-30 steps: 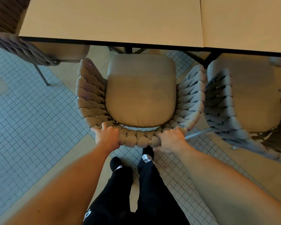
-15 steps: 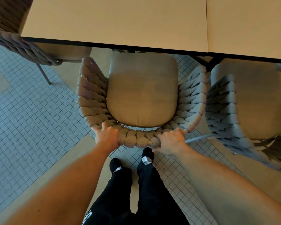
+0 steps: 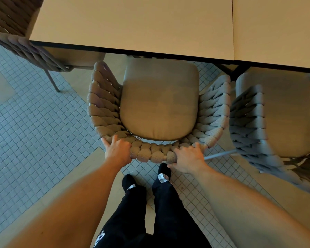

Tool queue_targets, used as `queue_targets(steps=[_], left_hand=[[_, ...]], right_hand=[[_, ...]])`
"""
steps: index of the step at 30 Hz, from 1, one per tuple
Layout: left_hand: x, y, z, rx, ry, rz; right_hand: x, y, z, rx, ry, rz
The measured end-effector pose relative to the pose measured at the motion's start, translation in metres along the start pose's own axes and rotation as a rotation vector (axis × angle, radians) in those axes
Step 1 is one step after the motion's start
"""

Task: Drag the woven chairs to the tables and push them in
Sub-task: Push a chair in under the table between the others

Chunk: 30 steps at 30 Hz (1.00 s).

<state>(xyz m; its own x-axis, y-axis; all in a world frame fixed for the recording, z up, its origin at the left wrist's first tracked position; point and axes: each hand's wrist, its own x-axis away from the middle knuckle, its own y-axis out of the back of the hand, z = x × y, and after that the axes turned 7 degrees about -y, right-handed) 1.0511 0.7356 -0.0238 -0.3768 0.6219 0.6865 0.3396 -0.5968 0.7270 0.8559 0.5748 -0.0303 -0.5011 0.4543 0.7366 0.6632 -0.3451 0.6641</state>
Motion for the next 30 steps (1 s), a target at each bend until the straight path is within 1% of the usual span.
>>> queue_targets(steps=[12,17,20,24,30], left_hand=[[0.002,0.001,0.01,0.083,-0.084,0.032],[0.01,0.012,0.012,0.205,-0.102,-0.026],[0.022,0.024,0.008,0.294,-0.08,-0.065],[0.033,0.037,0.006,0.327,-0.043,-0.087],[0.044,0.04,0.013,0.438,0.057,-0.136]], right_hand=[[0.005,0.013,-0.008,-0.149,0.006,0.042],[0.012,0.027,-0.014,-0.211,-0.007,0.049],[0.016,0.039,-0.016,-0.231,0.003,0.022],[0.017,0.055,-0.014,-0.266,0.022,-0.011],[0.017,0.081,-0.003,-0.234,0.095,-0.043]])
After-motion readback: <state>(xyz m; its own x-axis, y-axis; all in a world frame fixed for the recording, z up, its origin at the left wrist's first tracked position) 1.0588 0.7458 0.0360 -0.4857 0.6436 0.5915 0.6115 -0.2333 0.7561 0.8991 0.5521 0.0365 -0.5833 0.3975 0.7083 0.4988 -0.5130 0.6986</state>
